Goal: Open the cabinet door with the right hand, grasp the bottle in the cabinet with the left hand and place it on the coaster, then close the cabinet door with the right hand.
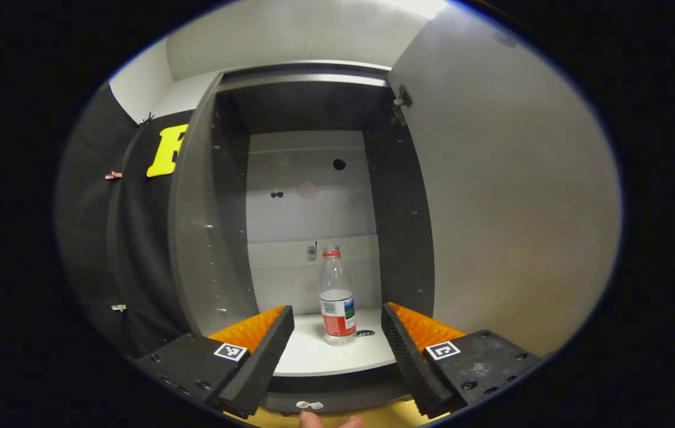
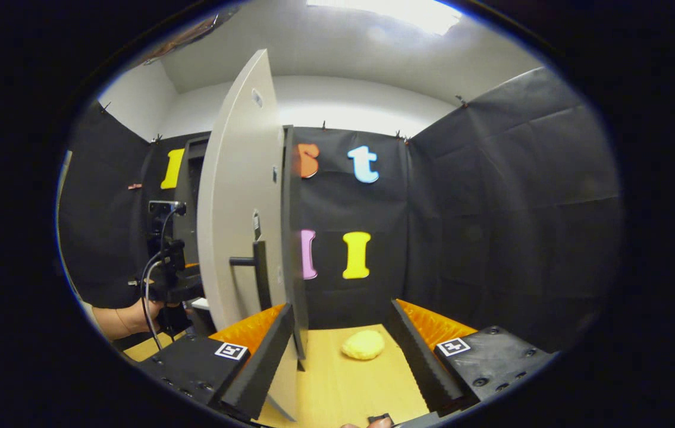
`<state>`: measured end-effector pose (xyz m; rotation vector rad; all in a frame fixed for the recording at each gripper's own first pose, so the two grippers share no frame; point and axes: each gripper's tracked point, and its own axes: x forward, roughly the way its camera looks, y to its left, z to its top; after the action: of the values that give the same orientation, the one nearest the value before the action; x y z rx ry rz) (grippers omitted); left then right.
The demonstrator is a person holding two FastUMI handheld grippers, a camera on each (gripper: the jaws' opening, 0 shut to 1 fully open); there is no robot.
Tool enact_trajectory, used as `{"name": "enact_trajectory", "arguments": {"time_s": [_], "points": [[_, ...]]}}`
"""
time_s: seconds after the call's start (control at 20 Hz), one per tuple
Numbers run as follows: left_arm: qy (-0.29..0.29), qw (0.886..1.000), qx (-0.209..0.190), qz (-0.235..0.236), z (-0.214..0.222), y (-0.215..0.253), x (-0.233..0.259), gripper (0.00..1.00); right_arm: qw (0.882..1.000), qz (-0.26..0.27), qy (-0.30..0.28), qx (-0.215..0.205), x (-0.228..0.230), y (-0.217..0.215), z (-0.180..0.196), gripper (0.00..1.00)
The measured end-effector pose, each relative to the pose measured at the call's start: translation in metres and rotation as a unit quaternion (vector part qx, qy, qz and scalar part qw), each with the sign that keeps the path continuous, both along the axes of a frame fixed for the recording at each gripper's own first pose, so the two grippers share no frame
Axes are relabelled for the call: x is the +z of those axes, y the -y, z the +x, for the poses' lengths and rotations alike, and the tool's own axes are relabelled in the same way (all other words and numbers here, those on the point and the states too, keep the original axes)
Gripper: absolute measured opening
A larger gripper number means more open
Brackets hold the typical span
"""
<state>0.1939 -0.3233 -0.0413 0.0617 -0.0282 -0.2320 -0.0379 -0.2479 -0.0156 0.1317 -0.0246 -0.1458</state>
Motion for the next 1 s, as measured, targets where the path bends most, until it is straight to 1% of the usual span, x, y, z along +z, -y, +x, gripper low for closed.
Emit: {"name": "enact_trajectory", "arguments": {"time_s": [0.05, 0.1, 0.2, 0.25, 0.3, 0.45, 0.5, 0.55, 0.65, 0.8, 0.85, 0.9, 0.95, 1.0], "points": [[-0.001, 1.0, 0.002, 0.0, 0.011, 0.005, -0.004, 0.93, 0.999, -0.014, 0.013, -0.026, 0.001, 0.014, 0.001, 0.99], [-0.002, 1.0, 0.004, 0.003, 0.023, 0.01, -0.009, 0.94, 0.999, -0.025, 0.015, -0.045, -0.003, 0.025, -0.002, 0.99], [-0.007, 1.0, 0.011, 0.008, 0.046, 0.016, -0.021, 0.95, 0.999, -0.024, -0.005, -0.044, -0.016, 0.029, -0.001, 0.98], [-0.008, 1.0, 0.014, 0.008, 0.056, 0.019, -0.026, 0.97, 0.999, -0.018, -0.016, -0.045, -0.022, 0.032, -0.001, 0.98], [-0.009, 1.0, 0.018, 0.007, 0.065, 0.022, -0.031, 0.97, 0.998, -0.017, -0.022, -0.048, -0.025, 0.039, 0.001, 0.98], [-0.017, 0.999, 0.039, 0.004, 0.095, 0.022, -0.044, 0.96, 0.998, -0.015, -0.028, -0.055, -0.03, 0.054, 0.007, 0.98], [-0.019, 0.999, 0.047, 0.006, 0.104, 0.02, -0.048, 0.99, 0.998, -0.013, -0.03, -0.055, -0.033, 0.058, 0.009, 0.98], [-0.019, 0.999, 0.049, 0.008, 0.113, 0.022, -0.05, 0.97, 0.998, -0.015, -0.033, -0.055, -0.036, 0.062, 0.01, 0.98], [-0.024, 0.998, 0.051, 0.012, 0.129, 0.024, -0.058, 0.97, 0.997, -0.019, -0.042, -0.055, -0.045, 0.069, 0.013, 0.98], [-0.036, 0.998, 0.061, 0.003, 0.154, 0.025, -0.071, 0.99, 0.997, -0.015, -0.052, -0.049, -0.053, 0.07, 0.018, 0.98], [-0.038, 0.997, 0.062, 0.0, 0.161, 0.026, -0.074, 0.96, 0.997, -0.016, -0.053, -0.047, -0.054, 0.07, 0.019, 0.98], [-0.038, 0.997, 0.063, 0.001, 0.167, 0.026, -0.076, 0.97, 0.997, -0.018, -0.055, -0.044, -0.055, 0.07, 0.019, 1.0], [-0.038, 0.998, 0.059, 0.004, 0.171, 0.028, -0.078, 0.97, 0.997, -0.021, -0.058, -0.041, -0.057, 0.069, 0.02, 0.98], [-0.04, 0.998, 0.055, 0.006, 0.174, 0.03, -0.08, 0.96, 0.997, -0.024, -0.06, -0.04, -0.058, 0.068, 0.021, 0.98]]}}
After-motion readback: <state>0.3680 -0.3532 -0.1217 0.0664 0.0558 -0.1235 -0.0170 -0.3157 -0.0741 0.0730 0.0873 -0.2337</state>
